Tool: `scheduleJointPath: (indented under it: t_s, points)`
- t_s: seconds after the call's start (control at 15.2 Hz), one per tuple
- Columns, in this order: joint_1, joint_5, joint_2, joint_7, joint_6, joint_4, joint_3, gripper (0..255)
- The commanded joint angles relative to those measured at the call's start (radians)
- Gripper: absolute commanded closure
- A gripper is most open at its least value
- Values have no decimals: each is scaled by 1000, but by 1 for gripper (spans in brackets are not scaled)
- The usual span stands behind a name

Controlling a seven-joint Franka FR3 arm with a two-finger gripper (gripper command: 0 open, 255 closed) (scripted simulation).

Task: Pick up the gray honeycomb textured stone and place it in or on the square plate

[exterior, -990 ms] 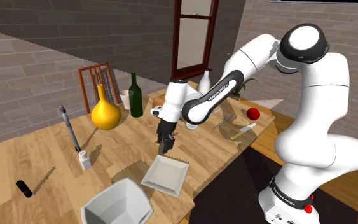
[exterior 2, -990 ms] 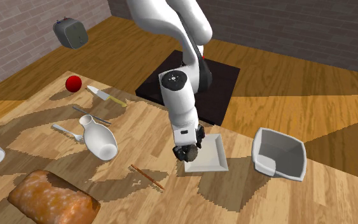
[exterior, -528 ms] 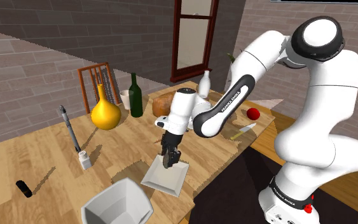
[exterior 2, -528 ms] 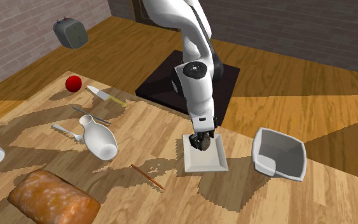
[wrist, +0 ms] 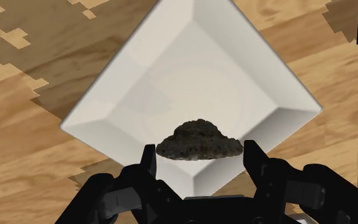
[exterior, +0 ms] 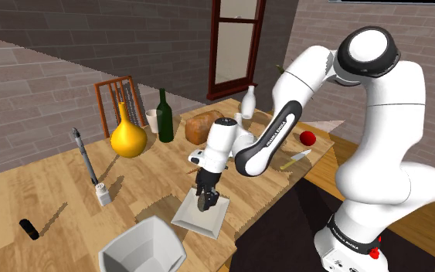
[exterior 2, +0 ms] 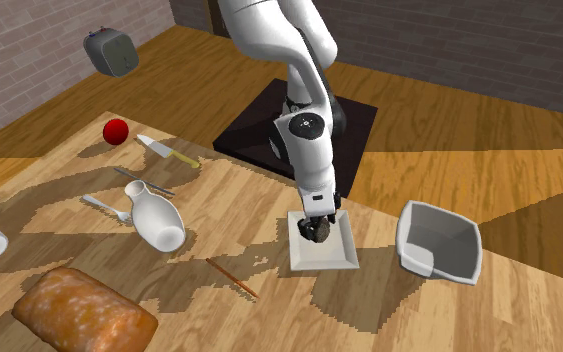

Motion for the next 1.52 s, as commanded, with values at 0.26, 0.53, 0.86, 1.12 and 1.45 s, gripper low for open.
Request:
scheduleJointPath:
  t_s: [0.26, 0.53, 0.86, 1.12, 1.45]
  points:
    - [131, -88, 45, 58, 63, 22, -156, 255]
    - [131, -88, 45, 58, 63, 22, -155, 255]
    - [131, -88, 45, 58, 63, 22, -155, 0]
    - [131, -88, 45, 58, 63, 22, -155, 0]
    - [-125, 53, -32, -53, -30, -33, 114, 0]
